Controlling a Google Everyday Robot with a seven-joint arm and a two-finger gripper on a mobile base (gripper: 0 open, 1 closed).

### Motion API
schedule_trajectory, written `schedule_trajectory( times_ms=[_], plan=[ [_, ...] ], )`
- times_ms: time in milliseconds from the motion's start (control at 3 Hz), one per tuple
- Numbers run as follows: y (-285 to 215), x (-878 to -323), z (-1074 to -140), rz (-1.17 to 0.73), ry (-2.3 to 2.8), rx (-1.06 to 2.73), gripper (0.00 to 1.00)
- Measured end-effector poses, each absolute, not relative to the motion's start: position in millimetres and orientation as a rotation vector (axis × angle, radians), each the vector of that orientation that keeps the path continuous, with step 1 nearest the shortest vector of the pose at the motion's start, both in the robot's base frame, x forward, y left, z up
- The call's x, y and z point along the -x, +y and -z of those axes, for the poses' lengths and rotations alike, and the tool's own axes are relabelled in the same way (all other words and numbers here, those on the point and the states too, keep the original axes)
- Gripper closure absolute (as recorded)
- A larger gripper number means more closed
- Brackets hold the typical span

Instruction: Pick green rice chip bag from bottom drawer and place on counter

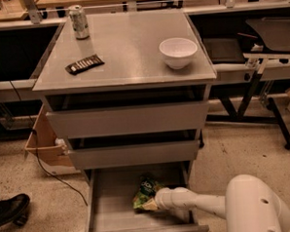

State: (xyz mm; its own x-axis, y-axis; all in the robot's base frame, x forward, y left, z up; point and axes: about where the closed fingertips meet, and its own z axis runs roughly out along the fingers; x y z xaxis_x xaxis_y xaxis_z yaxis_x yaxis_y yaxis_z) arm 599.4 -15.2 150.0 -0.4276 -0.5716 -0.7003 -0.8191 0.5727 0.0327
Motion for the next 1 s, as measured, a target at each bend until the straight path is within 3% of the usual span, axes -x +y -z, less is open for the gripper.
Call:
schedule_trajectory(
  times_ms=[333,1000],
  plan=[
    [-15,-598,-160,-0.473,2.14,1.09,1.0],
    [-35,-588,-235,-0.4,2.153,1.082,1.0]
  ],
)
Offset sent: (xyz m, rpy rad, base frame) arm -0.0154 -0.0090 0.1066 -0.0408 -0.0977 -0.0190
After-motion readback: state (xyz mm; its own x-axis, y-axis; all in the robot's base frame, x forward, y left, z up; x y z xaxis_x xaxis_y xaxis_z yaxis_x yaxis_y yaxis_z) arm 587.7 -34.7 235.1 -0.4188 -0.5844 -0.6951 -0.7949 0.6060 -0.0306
